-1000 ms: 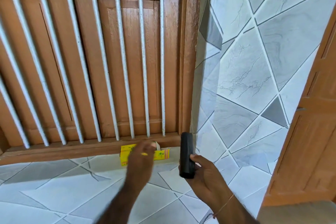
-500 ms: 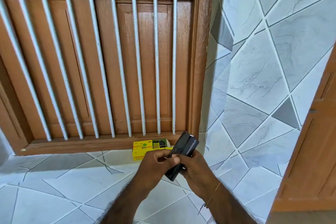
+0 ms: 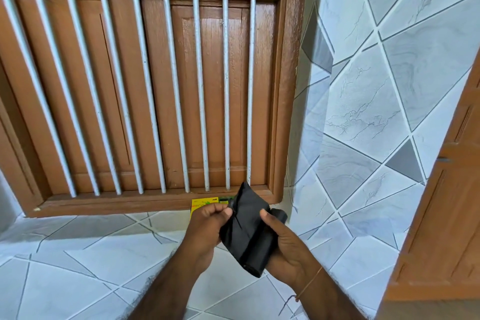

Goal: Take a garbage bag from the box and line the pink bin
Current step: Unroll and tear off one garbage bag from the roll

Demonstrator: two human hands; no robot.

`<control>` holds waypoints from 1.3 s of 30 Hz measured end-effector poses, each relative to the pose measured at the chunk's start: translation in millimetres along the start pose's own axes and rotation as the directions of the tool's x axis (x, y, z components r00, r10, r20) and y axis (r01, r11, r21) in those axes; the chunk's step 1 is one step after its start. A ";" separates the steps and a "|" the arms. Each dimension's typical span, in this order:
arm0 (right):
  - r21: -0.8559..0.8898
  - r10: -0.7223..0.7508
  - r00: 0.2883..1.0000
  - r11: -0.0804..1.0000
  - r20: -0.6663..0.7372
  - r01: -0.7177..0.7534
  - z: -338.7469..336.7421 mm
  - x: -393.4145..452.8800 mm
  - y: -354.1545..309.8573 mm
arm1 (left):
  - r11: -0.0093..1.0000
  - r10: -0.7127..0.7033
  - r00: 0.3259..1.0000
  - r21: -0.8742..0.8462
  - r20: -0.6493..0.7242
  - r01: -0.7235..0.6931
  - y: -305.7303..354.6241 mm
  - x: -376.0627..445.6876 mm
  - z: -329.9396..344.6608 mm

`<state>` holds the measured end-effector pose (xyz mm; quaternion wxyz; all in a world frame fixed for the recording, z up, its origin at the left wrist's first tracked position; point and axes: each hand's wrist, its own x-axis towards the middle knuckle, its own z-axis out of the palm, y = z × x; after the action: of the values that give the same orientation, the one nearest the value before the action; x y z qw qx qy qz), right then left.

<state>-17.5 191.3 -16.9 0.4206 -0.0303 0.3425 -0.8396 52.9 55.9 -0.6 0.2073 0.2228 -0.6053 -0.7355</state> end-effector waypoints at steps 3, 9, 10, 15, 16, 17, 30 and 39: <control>0.020 0.008 1.000 1.000 -0.016 -0.008 -1.8 -5.3 3.0 | 0.999 -0.018 0.999 -0.032 -0.038 0.017 8.4 2.2 -0.3; 0.005 0.082 0.993 0.997 -0.080 -0.082 -7.2 -12.4 12.5 | 0.981 0.040 0.988 -0.180 -0.147 -0.067 34.2 7.9 -8.8; 0.002 0.089 0.993 0.996 -0.074 -0.090 -9.1 -13.8 14.5 | 0.974 0.048 0.981 -0.209 -0.188 -0.088 37.9 11.1 -13.2; -0.030 0.102 0.992 0.994 -0.076 -0.104 -19.7 -14.9 17.0 | 0.918 0.072 0.945 -0.349 -0.318 -0.188 52.9 24.3 -47.0; -0.052 0.102 0.991 0.993 -0.091 -0.107 -21.8 -14.2 16.0 | 0.905 0.059 0.932 -0.375 -0.357 -0.201 55.6 26.6 -55.6; -0.071 0.102 0.989 0.991 -0.107 -0.110 -23.8 -13.9 15.4 | 0.892 0.037 0.919 -0.401 -0.393 -0.207 57.4 29.1 -66.6; -0.343 -0.037 0.999 0.938 0.020 0.042 -26.3 -9.0 -20.3 | 0.959 -0.018 0.685 -0.207 -0.728 -0.194 36.2 27.6 -118.9; -0.546 -0.122 0.973 0.810 0.198 0.213 -5.3 -18.1 -56.9 | 0.845 0.485 0.482 0.534 -0.730 -0.042 27.5 -1.6 -99.0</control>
<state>-46.6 230.8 17.5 0.3423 -0.2478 0.5374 -0.7298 112.4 -27.2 9.9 0.5304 0.4921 -0.6058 -0.3308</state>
